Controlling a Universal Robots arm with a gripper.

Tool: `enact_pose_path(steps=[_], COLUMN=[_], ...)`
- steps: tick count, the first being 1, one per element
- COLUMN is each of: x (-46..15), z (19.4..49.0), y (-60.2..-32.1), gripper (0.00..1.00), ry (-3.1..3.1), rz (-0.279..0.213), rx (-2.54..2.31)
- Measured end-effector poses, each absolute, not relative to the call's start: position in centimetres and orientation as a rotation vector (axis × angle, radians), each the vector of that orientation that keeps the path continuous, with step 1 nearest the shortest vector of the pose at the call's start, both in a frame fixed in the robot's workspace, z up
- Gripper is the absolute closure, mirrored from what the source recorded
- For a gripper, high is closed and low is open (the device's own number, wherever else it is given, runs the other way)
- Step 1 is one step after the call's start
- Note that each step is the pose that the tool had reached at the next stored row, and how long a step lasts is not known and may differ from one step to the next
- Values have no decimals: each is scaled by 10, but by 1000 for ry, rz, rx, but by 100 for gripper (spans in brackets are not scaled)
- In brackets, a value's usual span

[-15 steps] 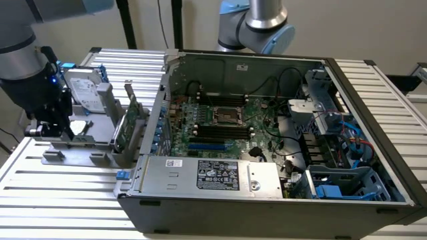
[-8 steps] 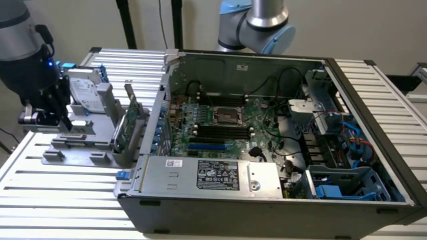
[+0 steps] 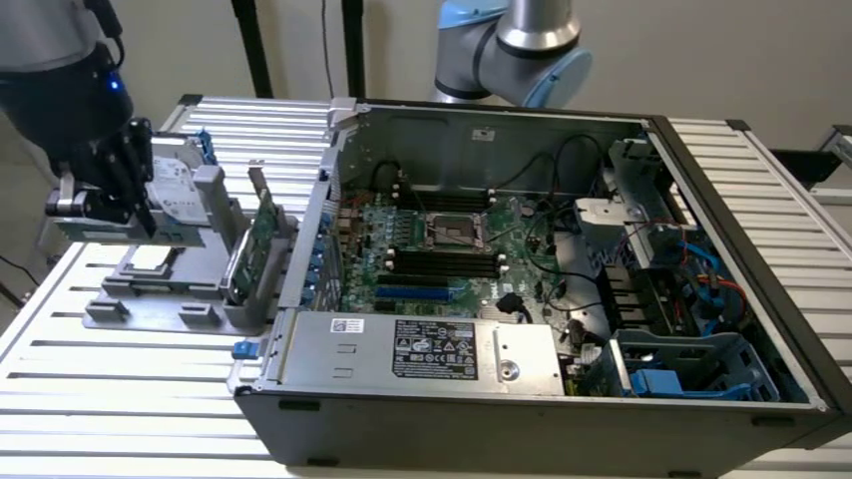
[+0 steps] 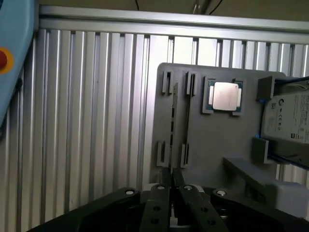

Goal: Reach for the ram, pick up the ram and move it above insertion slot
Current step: 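Pick up the ram and move it above insertion slot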

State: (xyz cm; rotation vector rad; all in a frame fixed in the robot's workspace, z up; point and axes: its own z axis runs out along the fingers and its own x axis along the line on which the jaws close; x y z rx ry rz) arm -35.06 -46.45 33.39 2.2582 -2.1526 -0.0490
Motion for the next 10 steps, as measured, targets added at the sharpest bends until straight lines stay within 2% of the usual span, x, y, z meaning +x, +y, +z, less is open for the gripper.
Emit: enact_pose_path(steps=[10], x=[-315], z=[379], y=[-464], gripper=[87], ry=[-2143], rz=[-58], rx=[2262])
